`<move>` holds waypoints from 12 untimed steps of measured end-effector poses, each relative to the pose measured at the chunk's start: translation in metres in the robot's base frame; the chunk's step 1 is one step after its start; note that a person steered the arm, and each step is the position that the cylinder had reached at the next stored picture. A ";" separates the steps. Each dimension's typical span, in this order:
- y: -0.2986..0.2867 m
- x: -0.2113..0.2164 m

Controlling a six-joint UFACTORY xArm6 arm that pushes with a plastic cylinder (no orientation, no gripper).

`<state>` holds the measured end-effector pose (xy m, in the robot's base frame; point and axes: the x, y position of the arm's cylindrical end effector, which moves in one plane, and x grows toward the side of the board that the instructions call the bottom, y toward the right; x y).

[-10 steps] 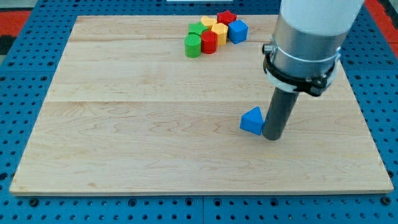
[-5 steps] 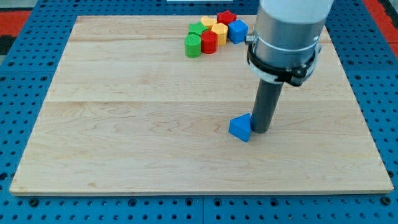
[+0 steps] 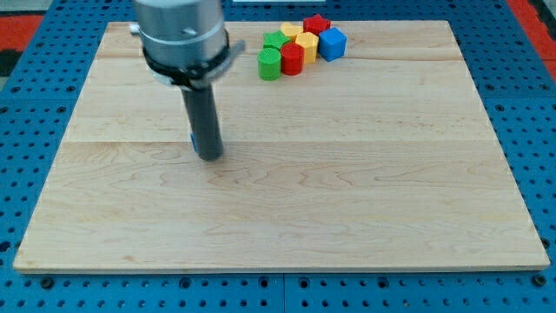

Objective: Push blue triangle closer to the green star

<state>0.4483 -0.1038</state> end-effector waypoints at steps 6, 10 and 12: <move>-0.009 -0.101; 0.035 -0.185; 0.052 -0.217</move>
<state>0.2314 -0.0522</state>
